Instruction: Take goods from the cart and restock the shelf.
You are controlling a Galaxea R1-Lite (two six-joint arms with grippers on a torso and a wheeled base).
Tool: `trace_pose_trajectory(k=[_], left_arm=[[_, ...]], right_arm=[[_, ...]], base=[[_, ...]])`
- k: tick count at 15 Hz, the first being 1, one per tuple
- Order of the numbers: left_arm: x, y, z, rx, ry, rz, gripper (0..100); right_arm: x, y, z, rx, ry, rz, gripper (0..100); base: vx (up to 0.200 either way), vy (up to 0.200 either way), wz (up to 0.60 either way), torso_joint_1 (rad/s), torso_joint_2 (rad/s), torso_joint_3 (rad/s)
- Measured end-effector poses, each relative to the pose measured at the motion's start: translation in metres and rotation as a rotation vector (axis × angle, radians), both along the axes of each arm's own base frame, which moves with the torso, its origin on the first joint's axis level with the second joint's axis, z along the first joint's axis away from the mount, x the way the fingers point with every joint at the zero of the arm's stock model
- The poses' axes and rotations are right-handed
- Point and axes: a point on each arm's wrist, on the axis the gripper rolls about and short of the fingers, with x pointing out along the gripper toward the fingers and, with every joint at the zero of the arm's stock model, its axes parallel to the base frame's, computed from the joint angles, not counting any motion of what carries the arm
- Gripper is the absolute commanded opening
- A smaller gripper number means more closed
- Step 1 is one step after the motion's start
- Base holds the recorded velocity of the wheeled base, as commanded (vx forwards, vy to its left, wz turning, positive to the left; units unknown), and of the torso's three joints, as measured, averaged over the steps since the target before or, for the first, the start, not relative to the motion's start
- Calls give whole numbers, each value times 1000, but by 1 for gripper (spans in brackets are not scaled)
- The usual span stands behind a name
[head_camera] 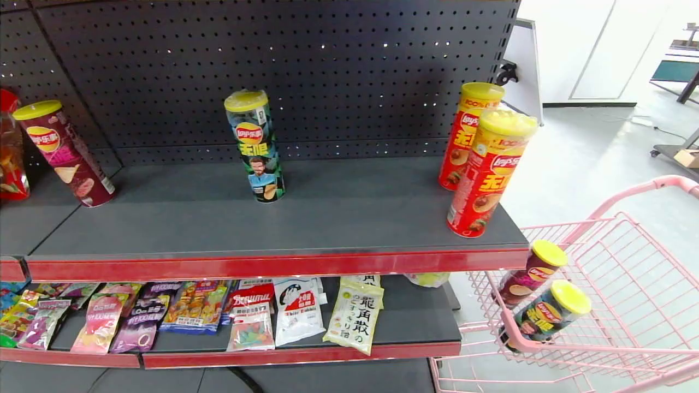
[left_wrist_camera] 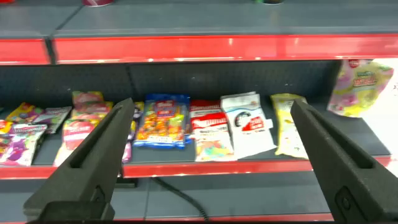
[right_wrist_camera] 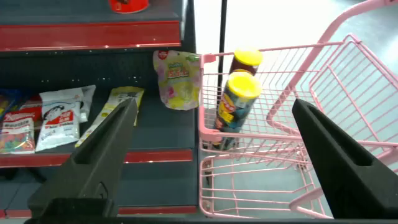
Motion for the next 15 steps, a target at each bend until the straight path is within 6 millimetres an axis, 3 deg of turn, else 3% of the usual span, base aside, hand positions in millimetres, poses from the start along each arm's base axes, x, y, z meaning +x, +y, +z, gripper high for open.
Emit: trace_pose_trajectory(k=[2, 11, 15], left_arm=[[0, 0, 0, 0, 0, 0, 100], [0, 0, 0, 0, 1, 0, 100], [0, 0, 0, 0, 0, 1, 100]], right_arm=[[0, 0, 0, 0, 0, 0, 100], [0, 0, 0, 1, 1, -1, 100], [0, 0, 0, 1, 1, -1, 100]], base=[[0, 0, 0, 0, 0, 0], [0, 0, -600, 3, 1, 2], [0, 0, 0, 0, 0, 0]])
